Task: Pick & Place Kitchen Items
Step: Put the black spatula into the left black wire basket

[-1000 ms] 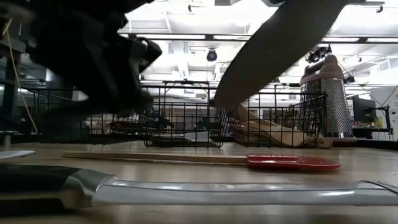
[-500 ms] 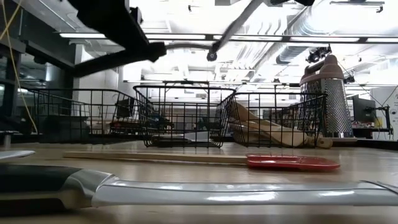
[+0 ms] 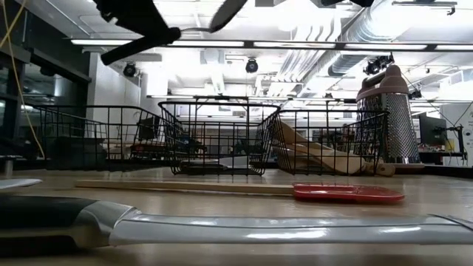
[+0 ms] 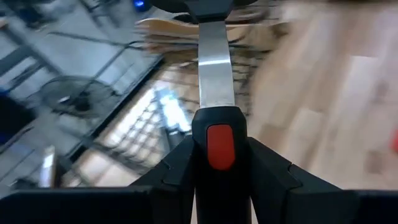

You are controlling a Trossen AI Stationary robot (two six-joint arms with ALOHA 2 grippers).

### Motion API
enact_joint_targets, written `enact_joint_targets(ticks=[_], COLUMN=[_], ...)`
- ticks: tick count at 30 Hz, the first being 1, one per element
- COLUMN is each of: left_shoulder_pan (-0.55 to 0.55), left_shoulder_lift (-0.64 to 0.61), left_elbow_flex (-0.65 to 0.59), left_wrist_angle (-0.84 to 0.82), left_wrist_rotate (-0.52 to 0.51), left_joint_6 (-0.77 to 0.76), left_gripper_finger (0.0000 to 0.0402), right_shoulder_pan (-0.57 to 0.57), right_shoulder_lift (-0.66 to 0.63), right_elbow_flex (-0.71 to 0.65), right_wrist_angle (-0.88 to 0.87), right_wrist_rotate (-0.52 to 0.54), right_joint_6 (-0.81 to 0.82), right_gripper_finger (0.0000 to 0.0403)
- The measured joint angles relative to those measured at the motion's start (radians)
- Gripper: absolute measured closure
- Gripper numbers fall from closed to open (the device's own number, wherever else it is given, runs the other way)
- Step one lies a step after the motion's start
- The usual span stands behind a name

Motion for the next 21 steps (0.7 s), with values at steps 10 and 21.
enact_joint_targets(ticks=[10,21], left_shoulder_pan=[0.146,0.381], left_shoulder_lift=[-0.048,-0.048], left_elbow_flex=[0.000,0.000], left_wrist_angle=[-0.289,-0.441], left_wrist_rotate=[-0.017,-0.014], left_joint_6=[-0.176,-0.184], left_gripper_finger=[0.0297,0.0297], right_shoulder_pan=[0.000,0.000], right_shoulder_lift=[0.000,0.000], right_elbow_flex=[0.000,0.000], right_wrist_angle=[0.001,0.001], right_wrist_rotate=[0.000,0.000], right_joint_6=[-0.009,-0.017], right_gripper_finger=[0.0254,0.0254])
